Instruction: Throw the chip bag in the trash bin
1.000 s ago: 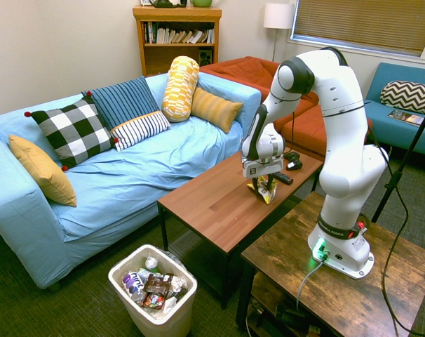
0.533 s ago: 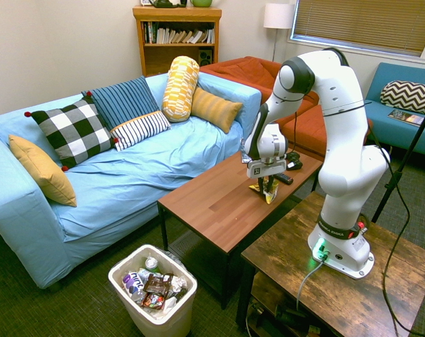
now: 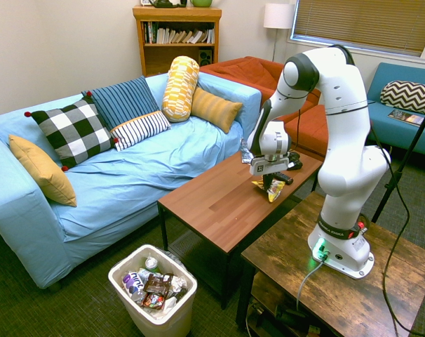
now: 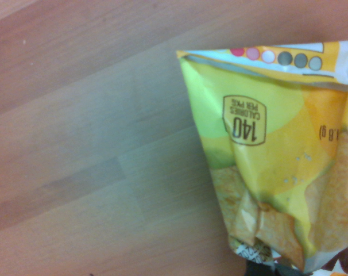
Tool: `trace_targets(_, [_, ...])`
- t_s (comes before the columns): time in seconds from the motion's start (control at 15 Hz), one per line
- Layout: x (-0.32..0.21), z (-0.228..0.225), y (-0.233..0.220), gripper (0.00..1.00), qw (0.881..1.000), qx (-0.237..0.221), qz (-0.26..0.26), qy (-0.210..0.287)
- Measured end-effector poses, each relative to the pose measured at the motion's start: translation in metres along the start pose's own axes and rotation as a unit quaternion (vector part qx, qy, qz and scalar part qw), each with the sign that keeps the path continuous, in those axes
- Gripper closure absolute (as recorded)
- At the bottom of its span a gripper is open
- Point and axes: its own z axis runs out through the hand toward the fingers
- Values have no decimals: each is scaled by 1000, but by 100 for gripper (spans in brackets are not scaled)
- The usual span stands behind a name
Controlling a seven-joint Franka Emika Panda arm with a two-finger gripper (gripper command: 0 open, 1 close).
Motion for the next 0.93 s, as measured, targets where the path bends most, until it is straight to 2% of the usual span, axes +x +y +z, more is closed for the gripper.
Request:
trace_targets(0.27, [-10, -46, 9, 100, 999, 39, -5, 17])
trace_targets(0.47, [-49, -91, 0, 100, 996, 68, -38, 39])
trace_targets(0.67, [-119, -126, -32, 100, 992, 74, -71, 68])
trace_targets(0.93, [-244, -168, -85, 100, 985, 81, -115, 97])
